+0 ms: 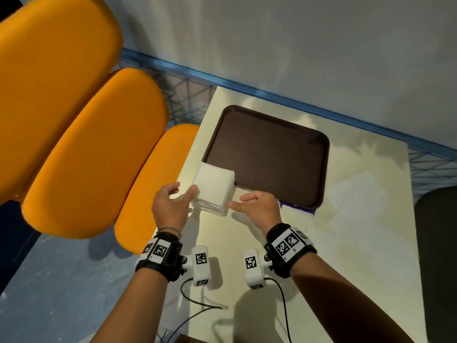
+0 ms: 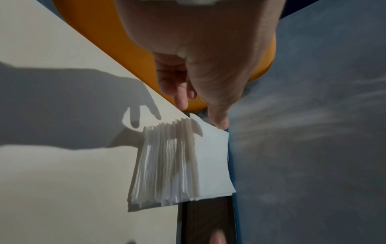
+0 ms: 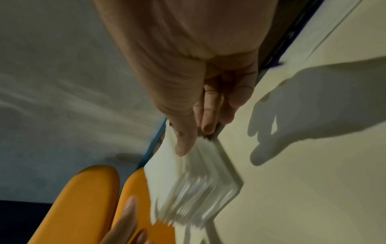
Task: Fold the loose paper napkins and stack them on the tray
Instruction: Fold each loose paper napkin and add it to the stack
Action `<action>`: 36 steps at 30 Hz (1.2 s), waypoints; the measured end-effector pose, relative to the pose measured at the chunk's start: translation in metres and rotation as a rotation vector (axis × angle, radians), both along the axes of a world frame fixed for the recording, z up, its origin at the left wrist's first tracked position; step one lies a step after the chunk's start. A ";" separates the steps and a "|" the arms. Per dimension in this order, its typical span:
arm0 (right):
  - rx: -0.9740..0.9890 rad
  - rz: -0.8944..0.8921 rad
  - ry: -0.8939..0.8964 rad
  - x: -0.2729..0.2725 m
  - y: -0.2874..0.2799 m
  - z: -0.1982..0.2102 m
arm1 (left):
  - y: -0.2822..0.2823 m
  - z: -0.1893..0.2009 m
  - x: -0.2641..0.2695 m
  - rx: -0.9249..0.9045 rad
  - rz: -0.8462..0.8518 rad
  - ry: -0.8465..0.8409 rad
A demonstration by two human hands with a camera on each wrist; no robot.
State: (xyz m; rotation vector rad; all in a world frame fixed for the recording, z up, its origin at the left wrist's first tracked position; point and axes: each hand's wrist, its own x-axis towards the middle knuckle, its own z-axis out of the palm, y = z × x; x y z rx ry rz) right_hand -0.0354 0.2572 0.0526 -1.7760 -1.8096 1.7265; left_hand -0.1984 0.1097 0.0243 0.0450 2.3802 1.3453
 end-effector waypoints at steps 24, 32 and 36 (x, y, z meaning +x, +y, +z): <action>0.081 0.184 -0.466 0.288 0.016 -0.062 | 0.080 -0.035 0.287 -0.463 -0.951 -0.154; -0.161 -0.078 0.007 0.324 0.026 -0.042 | 0.070 -0.034 0.317 -0.183 -0.696 -0.430; -0.281 0.036 0.235 0.345 0.038 -0.007 | 0.065 -0.004 0.327 0.009 -0.591 -0.744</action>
